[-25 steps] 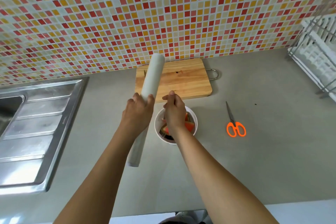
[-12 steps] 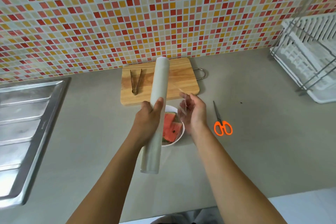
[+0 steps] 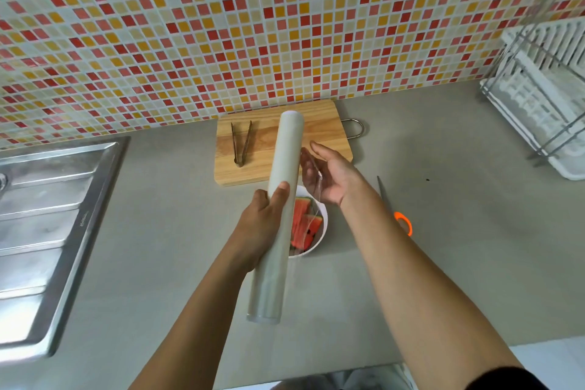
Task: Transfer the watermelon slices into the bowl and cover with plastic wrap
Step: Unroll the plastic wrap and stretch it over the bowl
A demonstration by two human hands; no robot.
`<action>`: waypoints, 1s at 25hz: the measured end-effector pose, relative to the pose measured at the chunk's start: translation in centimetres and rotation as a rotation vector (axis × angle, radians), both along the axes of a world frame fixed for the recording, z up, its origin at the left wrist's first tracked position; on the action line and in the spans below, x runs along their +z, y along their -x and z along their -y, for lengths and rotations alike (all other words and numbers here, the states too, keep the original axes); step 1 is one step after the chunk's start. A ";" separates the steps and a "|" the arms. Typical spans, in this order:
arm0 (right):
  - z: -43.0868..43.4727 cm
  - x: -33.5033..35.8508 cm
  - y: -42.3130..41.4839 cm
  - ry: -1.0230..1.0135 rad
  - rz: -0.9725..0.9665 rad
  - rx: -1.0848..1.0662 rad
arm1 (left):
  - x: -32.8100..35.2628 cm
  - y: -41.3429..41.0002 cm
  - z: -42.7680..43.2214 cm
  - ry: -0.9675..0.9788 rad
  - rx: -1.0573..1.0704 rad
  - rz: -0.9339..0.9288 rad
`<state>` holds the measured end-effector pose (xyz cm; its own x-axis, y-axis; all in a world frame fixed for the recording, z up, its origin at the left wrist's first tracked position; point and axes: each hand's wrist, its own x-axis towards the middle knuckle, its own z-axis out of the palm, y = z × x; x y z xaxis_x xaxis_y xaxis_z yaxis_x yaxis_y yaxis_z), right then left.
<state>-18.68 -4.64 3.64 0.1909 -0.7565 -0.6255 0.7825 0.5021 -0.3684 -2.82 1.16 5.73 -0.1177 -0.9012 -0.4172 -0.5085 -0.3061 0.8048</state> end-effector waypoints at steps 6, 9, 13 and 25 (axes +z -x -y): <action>0.2 -0.8 0.0 -0.094 0.001 -0.127 | -0.3 0.0 -0.5 -0.030 -0.009 0.050; -0.3 -1.4 -0.2 -0.090 0.048 -0.238 | -0.2 0.1 -0.5 -0.012 -0.040 0.073; -0.9 -0.9 0.8 -0.039 0.114 -0.116 | 0.2 -0.5 -0.7 0.045 -0.094 0.057; -0.7 0.2 1.6 -0.119 -0.015 -0.216 | 0.4 -0.5 -1.6 0.018 -0.072 0.047</action>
<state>-20.33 -3.90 3.88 0.0230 -0.6996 -0.7141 0.8714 0.3642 -0.3287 -2.28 2.78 6.12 -0.1629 -0.8985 -0.4076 -0.5658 -0.2534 0.7847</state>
